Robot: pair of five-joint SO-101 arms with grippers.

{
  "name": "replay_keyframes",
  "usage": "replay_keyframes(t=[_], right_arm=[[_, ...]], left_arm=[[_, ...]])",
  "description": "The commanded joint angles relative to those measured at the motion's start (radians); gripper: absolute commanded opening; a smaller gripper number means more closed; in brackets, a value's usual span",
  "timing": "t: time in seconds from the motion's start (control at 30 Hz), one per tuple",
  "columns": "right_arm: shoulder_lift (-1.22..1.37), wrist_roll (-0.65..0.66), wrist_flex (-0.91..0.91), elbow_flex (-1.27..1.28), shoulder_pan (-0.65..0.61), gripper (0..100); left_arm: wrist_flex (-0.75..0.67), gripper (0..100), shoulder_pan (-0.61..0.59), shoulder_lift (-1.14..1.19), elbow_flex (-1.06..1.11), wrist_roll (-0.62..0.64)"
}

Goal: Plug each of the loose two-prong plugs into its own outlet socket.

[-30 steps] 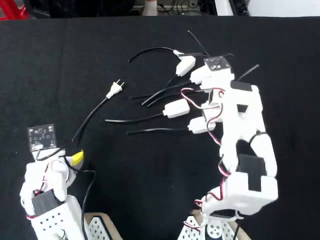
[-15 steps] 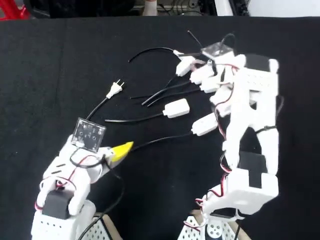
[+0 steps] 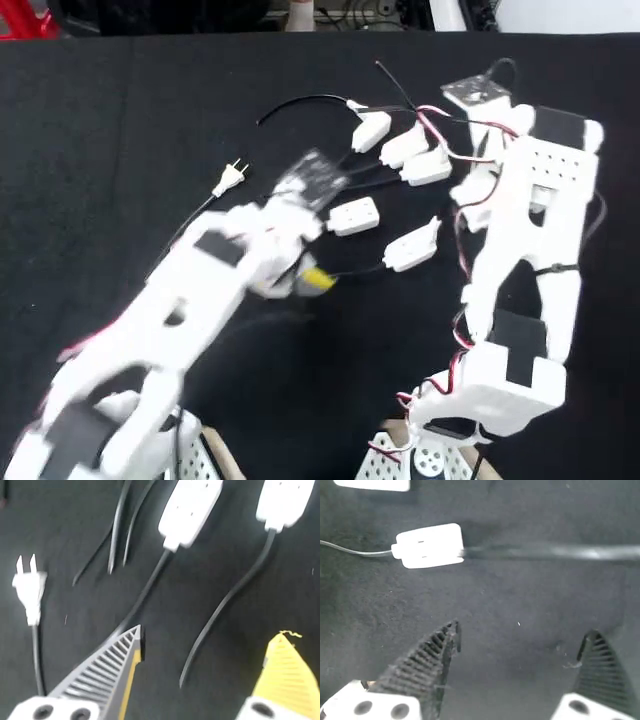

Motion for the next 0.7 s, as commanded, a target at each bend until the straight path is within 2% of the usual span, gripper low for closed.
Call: replay_keyframes(t=[0.0, 0.3, 0.67], right_arm=[[-0.033, 0.018, 0.034, -0.051, 0.058, 36.4], [-0.035, 0.127, 0.032, 0.027, 0.078, 36.4], [-0.028, 0.146, 0.005, 0.039, 0.078, 36.4]], left_arm=[[-0.008, 37, 0.019, 0.321, -0.384, -0.041], [-0.015, 37, 0.079, 0.694, -0.677, -0.057], [-0.015, 37, 0.008, 0.870, -0.796, -0.057]])
